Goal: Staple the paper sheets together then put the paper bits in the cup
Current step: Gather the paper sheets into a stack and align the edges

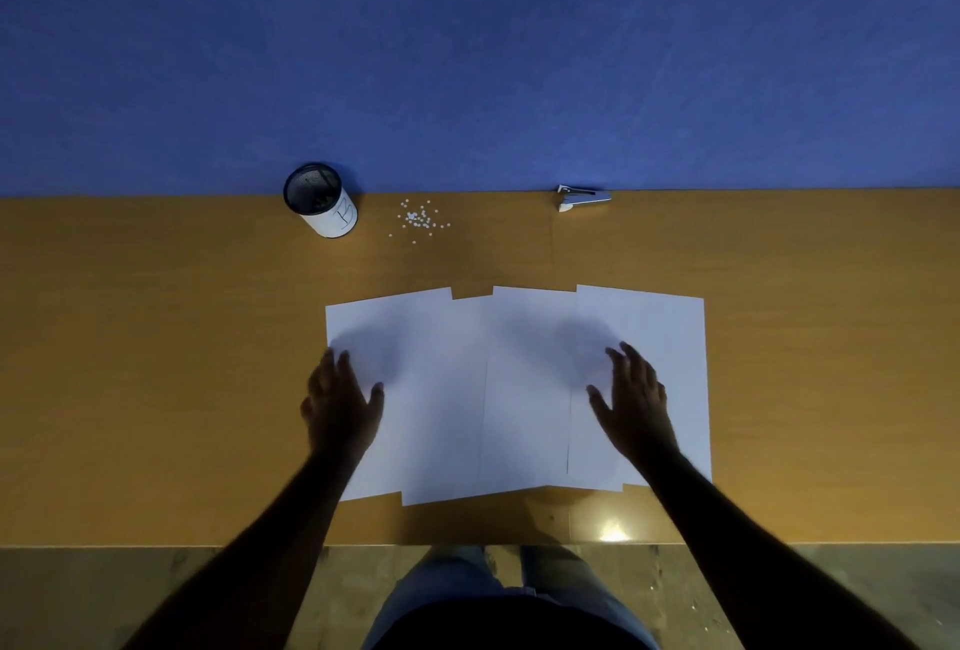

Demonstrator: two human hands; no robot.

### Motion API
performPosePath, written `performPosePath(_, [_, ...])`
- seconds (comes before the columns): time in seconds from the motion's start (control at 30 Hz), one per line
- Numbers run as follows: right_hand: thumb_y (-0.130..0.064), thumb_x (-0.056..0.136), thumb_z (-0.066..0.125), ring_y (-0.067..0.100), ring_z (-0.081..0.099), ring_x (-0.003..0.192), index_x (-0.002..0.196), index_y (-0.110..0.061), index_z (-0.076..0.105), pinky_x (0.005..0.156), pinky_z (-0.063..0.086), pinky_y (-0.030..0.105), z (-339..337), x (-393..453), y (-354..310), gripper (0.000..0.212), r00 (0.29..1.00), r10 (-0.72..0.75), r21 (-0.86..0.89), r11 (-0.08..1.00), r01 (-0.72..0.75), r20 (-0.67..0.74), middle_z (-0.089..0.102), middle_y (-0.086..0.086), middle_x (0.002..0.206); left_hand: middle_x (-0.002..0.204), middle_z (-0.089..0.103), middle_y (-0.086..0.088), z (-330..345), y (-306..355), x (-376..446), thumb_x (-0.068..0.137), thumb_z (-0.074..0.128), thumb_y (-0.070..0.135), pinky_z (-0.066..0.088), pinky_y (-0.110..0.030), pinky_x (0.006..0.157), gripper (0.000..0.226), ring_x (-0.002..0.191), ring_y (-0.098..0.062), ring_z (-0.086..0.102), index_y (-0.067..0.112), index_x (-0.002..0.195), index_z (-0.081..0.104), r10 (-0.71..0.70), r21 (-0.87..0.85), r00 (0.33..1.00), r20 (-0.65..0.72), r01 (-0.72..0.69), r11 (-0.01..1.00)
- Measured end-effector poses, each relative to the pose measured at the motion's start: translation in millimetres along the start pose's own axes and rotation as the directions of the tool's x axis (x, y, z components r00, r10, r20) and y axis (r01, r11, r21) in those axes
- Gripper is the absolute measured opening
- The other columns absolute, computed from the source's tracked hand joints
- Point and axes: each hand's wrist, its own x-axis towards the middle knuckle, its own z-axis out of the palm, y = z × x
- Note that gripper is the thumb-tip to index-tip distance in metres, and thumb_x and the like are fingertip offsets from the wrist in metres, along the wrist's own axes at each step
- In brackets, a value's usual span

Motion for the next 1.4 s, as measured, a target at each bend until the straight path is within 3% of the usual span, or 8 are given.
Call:
performPosePath(0.13, [-0.036,0.091,0.07,0.038,0.047,0.134,0.145,-0.005,0.037,0.107,0.047,0.05,-11.6,-1.4,38.4,0.07,0.978,0.194,0.074,0.979,-0.189,-0.075,0.045,0.02,0.146,0.158,0.039,-0.021,-9.9,-23.2,0.4,0.098,0.073,0.041,0.052,-0.062,0.107,0.08,0.139,-0.047,0.045,0.003,0.157,0.035,-0.196,-0.172,0.981,-0.012,0.191,0.966])
performPosePath(0.33, [-0.061,0.082,0.075,0.046,0.046,0.13,0.148,-0.002,0.034,0.102,0.046,0.056,-14.7,-6.0,66.7,0.098,0.921,0.39,0.054,0.92,-0.388,-0.018,0.043,0.024,0.144,0.158,0.037,-0.018,-9.8,-25.0,2.0,0.095,0.077,0.041,0.05,-0.059,0.11,0.079,0.14,-0.046,0.042,0.005,0.157,0.042,-0.229,-0.289,0.972,0.043,0.231,0.929])
performPosePath(0.6, [-0.07,0.07,0.079,0.044,0.048,0.126,0.147,-0.006,0.035,0.099,0.049,0.054,-1.8,-5.1,30.5,0.11,0.939,0.344,0.048,0.938,-0.343,-0.002,0.042,0.021,0.142,0.154,0.041,-0.019,-6.4,1.9,-7.3,0.084,0.091,0.037,0.053,-0.058,0.107,0.086,0.139,-0.044,0.045,0.007,0.151,0.047,-0.244,-0.331,0.969,0.029,0.24,0.913])
performPosePath(0.87, [-0.066,0.078,0.074,0.039,0.051,0.125,0.143,-0.008,0.041,0.096,0.053,0.051,13.1,-11.9,-11.2,0.093,0.973,0.227,0.034,0.973,-0.226,-0.035,0.046,0.018,0.141,0.152,0.042,-0.017,8.1,26.0,-23.8,0.081,0.093,0.038,0.058,-0.056,0.101,0.088,0.137,-0.042,0.045,0.008,0.148,0.046,-0.169,-0.313,0.986,0.005,0.162,0.936])
performPosePath(0.97, [-0.062,0.08,0.075,0.04,0.051,0.125,0.142,-0.007,0.039,0.096,0.05,0.053,7.6,-9.7,-0.4,0.09,0.955,0.29,0.084,0.955,-0.285,-0.066,0.046,0.02,0.14,0.153,0.041,-0.019,6.9,28.4,-26.1,0.081,0.092,0.041,0.056,-0.057,0.104,0.092,0.138,-0.043,0.045,0.006,0.15,0.043,-0.212,-0.304,0.977,0.013,0.205,0.93])
performPosePath(1.13, [-0.076,0.069,0.075,0.044,0.048,0.125,0.139,-0.005,0.035,0.099,0.047,0.056,-0.1,-13.9,36.3,0.107,0.896,0.44,0.084,0.897,-0.435,-0.057,0.043,0.023,0.139,0.155,0.039,-0.022,6.1,30.1,-31.0,0.085,0.089,0.04,0.052,-0.056,0.11,0.094,0.141,-0.045,0.044,0.003,0.155,0.038,-0.255,-0.329,0.966,0.048,0.256,0.909])
performPosePath(1.4, [-0.074,0.07,0.076,0.04,0.055,0.112,0.132,0.0,0.043,0.092,0.053,0.048,17.5,-12.0,8.8,0.101,0.933,0.358,0.102,0.93,-0.353,-0.034,0.052,0.022,0.126,0.154,0.041,-0.017,8.3,54.4,-40.0,0.091,0.084,0.039,0.054,-0.049,0.105,0.082,0.139,-0.038,0.047,0.006,0.154,0.042,-0.17,-0.388,0.982,0.081,0.189,0.902])
